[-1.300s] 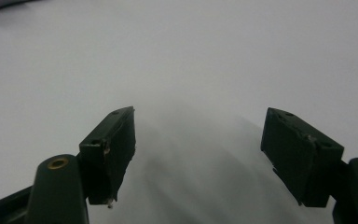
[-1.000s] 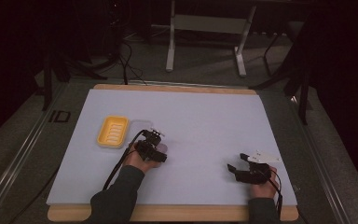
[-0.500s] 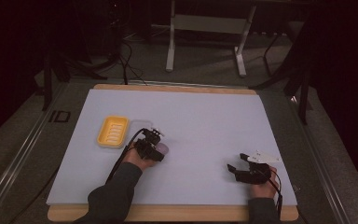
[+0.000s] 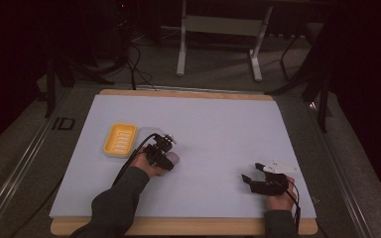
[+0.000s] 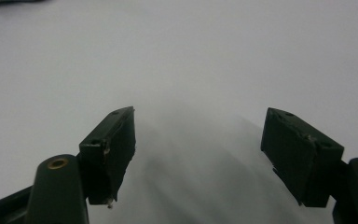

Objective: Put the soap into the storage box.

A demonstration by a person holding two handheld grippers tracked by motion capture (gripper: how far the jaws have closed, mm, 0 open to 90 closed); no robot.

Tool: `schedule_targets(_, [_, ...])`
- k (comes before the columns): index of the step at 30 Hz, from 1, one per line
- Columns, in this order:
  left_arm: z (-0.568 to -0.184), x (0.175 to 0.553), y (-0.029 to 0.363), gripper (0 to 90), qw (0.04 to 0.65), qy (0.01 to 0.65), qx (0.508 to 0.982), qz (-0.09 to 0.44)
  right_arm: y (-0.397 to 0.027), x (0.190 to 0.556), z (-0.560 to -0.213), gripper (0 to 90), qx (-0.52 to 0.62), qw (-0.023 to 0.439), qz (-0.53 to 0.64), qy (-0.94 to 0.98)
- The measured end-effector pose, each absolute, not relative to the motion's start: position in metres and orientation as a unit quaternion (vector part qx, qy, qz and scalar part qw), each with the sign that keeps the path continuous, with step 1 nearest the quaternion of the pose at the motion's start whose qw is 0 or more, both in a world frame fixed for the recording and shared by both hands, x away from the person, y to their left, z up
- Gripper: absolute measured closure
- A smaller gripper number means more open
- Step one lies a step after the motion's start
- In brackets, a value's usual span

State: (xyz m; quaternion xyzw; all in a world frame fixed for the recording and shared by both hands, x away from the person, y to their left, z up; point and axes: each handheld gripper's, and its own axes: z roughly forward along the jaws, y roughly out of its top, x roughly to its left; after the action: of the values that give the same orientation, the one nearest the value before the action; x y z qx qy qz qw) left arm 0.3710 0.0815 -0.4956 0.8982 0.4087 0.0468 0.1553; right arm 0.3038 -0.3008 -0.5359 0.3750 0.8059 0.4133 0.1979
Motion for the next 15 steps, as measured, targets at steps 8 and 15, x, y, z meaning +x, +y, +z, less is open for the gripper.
schedule_targets(8, [-0.493, 0.378, 0.076, 44.7, 0.126, 0.38, 0.916, 0.03, -0.301, 0.304, -0.536, 25.8, 0.374, 0.197, 0.413, 0.807])
schedule_targets(15, [-0.499, 0.38, 0.07, 44.3, 0.106, 0.369, 0.923, 0.029, -0.301, 0.304, -0.536, 25.8, 0.374, 0.197, 0.413, 0.807])
